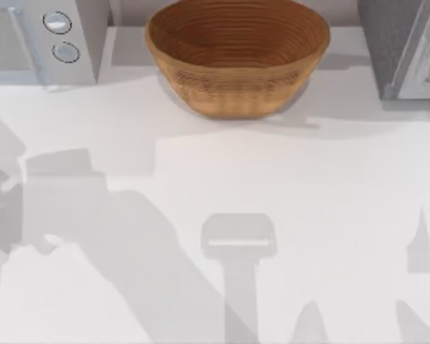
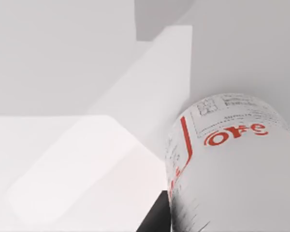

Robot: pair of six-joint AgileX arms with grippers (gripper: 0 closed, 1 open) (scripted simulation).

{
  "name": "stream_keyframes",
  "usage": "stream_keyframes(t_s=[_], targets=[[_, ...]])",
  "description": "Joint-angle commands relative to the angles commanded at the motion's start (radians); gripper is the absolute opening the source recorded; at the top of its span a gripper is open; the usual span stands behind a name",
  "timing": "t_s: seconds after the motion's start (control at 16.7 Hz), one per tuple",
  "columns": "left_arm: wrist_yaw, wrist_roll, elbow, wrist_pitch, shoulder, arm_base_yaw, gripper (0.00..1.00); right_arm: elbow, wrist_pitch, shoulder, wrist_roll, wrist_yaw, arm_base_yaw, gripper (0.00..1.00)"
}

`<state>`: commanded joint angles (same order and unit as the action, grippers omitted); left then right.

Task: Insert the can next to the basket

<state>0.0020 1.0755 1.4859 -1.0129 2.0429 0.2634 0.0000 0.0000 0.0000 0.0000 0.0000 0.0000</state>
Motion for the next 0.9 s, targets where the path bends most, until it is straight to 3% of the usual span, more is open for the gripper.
stream_keyframes(t_s=[0.24, 0.42, 0.9], targets=[[0.001, -0.009, 0.002, -0.001, -0.003, -0.007, 0.0, 0.0, 0.0, 0.0, 0.0, 0.0, 0.0, 1.0], [0.007, -0.101, 0.028, -0.018, -0.001, -0.052, 0.0, 0.0, 0.0, 0.0, 0.0, 0.0, 0.0, 1.0], [0.053, -0.625, 0.152, -0.174, 0.107, -0.339, 0.0, 0.0, 0.0, 0.0, 0.0, 0.0, 0.0, 1.0]])
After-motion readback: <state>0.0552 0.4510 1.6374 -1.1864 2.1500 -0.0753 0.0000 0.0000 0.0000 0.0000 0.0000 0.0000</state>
